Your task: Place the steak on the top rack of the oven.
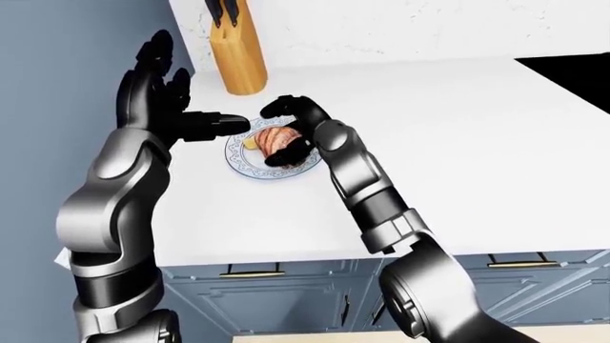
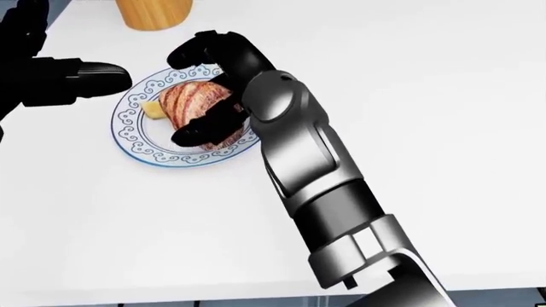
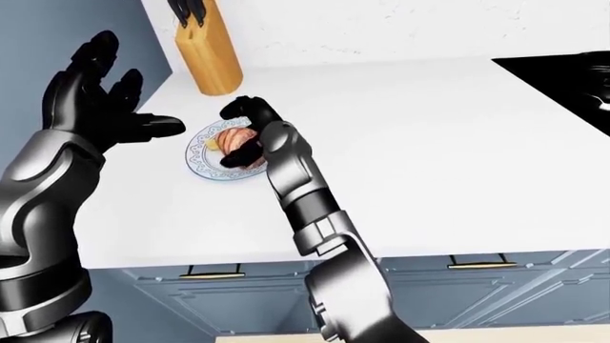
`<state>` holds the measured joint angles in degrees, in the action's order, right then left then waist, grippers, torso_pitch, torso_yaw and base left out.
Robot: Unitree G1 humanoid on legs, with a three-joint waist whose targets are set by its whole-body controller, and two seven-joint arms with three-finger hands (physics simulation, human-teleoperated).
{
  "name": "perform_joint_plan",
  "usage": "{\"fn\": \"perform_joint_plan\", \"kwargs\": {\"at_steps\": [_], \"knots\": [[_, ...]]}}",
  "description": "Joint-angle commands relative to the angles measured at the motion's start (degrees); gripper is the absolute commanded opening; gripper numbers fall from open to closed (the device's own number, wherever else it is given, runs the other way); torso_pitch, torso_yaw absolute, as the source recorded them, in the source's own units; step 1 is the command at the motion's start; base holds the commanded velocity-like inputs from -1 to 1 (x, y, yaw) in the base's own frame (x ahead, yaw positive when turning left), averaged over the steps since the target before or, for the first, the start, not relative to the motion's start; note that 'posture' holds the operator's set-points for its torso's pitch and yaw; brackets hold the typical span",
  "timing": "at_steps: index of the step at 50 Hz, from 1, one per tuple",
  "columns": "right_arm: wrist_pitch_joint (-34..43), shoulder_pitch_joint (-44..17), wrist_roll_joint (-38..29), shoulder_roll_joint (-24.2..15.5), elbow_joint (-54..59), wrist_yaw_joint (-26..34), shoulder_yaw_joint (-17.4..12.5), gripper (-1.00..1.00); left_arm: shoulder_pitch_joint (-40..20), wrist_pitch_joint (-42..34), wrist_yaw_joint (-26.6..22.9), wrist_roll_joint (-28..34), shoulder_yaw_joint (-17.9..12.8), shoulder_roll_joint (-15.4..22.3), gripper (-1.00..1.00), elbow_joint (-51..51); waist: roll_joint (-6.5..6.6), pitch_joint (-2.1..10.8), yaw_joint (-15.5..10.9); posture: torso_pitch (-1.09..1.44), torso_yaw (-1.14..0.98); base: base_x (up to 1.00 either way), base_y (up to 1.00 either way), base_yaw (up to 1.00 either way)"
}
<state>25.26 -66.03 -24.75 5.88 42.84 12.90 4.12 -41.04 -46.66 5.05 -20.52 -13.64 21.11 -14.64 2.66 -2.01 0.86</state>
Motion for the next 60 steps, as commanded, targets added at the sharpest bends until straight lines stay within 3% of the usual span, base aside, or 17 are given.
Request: {"fn": "perform_joint_plan", "kwargs": {"at_steps": [1, 12, 14, 20, 21, 23, 42, 60], "knots": [[-1.38, -2.35, 0.04, 0.09, -1.95, -0.35, -0.18, 0.24, -1.87, 1.48, 0.12, -0.05, -0.73, 0.78, 1.0, -1.79, 0.33, 1.67, -0.04, 0.0, 0.0, 0.0, 0.0, 0.0], [-1.99, -4.54, 0.35, 0.16, -0.05, -1.82, -0.47, 0.04, -2.06, 1.57, 0.15, -0.24, -0.78, 0.91, 1.0, -1.6, 0.4, 1.63, 0.04, 0.0, 0.0, 0.0, 0.0, 0.0], [-2.37, -5.53, 0.44, 0.06, 0.99, -2.2, -0.64, -0.2, -2.07, 1.54, 0.21, -0.31, -0.73, 0.88, 1.0, -1.69, 0.42, 1.61, 0.07, 0.0, 0.0, 0.0, 0.0, 0.0], [-2.71, -8.78, 0.92, -0.2, 3.58, -2.87, -1.11, -0.45, -1.96, 1.75, 0.24, -0.37, -0.69, 0.82, 1.0, -1.6, 0.47, 1.51, 0.09, 0.0, 0.0, 0.0, 0.0, 0.0], [-2.83, -9.25, 1.02, -0.24, 4.05, -3.0, -1.18, -0.56, -1.95, 1.77, 0.19, -0.41, -0.72, 0.86, 1.0, -1.6, 0.48, 1.49, 0.1, 0.0, 0.0, 0.0, 0.0, 0.0], [-2.72, -10.19, 1.24, -0.42, 4.55, -3.12, -1.36, -1.0, -1.89, 1.99, 0.08, -0.44, -0.81, 0.93, 1.0, -1.41, 0.5, 1.44, 0.11, 0.0, 0.0, 0.0, 0.0, 0.0], [-1.36, -17.07, 2.59, -3.51, 7.03, -3.08, -2.74, -1.0, -1.9, 1.03, 0.54, -1.19, -0.96, 1.14, 1.0, -2.41, 0.5, 1.17, 0.09, 0.0, 0.0, 0.0, 0.0, 0.0], [2.05, -22.43, 4.89, -10.15, 7.1, -1.52, -4.7, -1.0, -1.88, 1.03, 0.42, -0.91, -0.62, 0.94, 1.0, -2.6, 0.07, 0.92, -0.06, 0.0, 0.0, 0.0, 0.0, 0.0]]}}
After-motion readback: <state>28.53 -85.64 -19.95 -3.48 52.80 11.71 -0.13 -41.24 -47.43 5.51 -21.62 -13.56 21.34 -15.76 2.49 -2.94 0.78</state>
